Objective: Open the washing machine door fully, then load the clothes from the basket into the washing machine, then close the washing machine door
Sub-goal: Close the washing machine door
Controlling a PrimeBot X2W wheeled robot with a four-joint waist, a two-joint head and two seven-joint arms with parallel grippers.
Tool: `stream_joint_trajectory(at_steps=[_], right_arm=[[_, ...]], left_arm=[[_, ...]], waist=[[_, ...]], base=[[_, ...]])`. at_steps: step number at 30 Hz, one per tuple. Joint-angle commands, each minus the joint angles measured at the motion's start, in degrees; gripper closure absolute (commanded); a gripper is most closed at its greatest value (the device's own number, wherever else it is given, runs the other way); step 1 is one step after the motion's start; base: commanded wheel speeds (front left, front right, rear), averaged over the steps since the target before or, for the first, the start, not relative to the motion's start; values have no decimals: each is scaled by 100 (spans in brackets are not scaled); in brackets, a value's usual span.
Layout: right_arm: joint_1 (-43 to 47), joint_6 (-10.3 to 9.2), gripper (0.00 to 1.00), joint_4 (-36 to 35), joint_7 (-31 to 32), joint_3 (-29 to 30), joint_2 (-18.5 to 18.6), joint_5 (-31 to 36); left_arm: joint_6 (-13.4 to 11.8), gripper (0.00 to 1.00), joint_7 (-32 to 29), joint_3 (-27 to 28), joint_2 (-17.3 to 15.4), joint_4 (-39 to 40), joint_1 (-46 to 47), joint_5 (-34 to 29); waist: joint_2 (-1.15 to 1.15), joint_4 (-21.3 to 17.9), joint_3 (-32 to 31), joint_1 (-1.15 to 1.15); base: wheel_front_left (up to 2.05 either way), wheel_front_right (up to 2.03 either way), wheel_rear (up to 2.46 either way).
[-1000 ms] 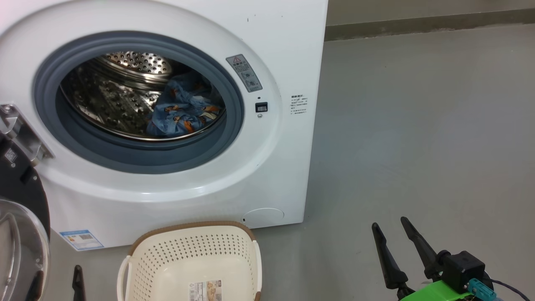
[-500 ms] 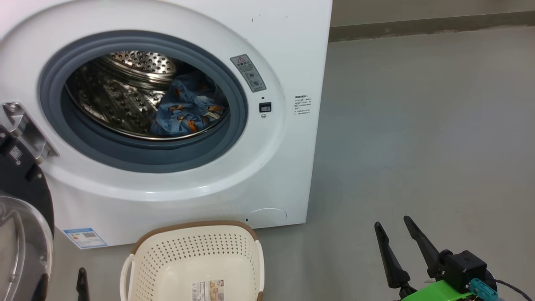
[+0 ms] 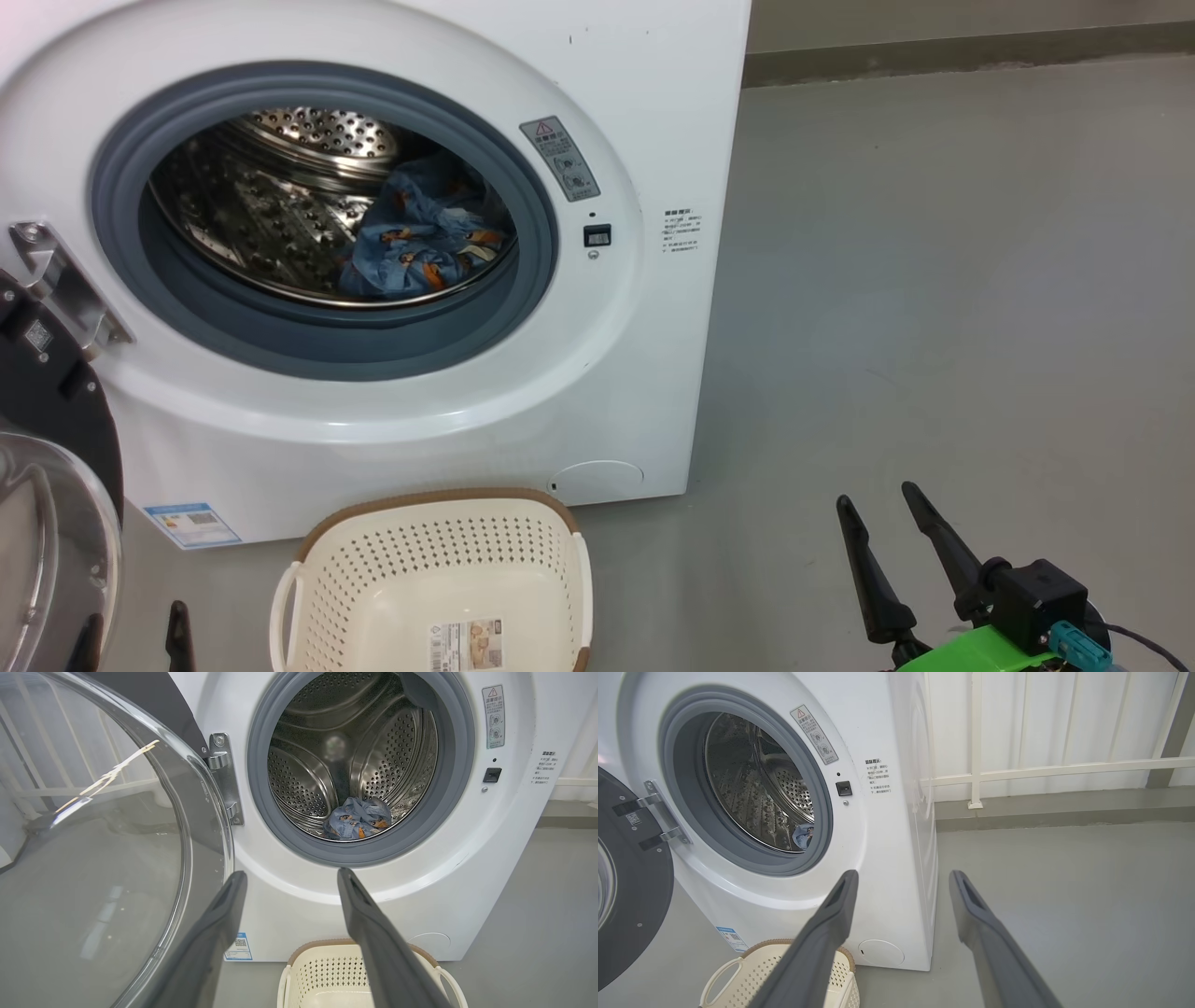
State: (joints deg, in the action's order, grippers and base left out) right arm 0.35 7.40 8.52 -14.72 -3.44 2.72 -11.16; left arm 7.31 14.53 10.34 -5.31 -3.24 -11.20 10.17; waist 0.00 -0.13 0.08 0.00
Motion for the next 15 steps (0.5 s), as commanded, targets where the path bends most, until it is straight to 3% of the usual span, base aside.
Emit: stream_joint_trajectory(at_steps=[1,15], right_arm=[[-7,9,0,-147,-28,-143,16,-46],[6,9,0,-187,-28,-89,16,-56]], left_arm=[[15,0,47,210,-80,136,210,-15],[17,0,47,129,-150,177,234,43]], waist=[[0,-3,5,0],[0,14,68,0]], base=[[0,0,0],[-8,8,0]])
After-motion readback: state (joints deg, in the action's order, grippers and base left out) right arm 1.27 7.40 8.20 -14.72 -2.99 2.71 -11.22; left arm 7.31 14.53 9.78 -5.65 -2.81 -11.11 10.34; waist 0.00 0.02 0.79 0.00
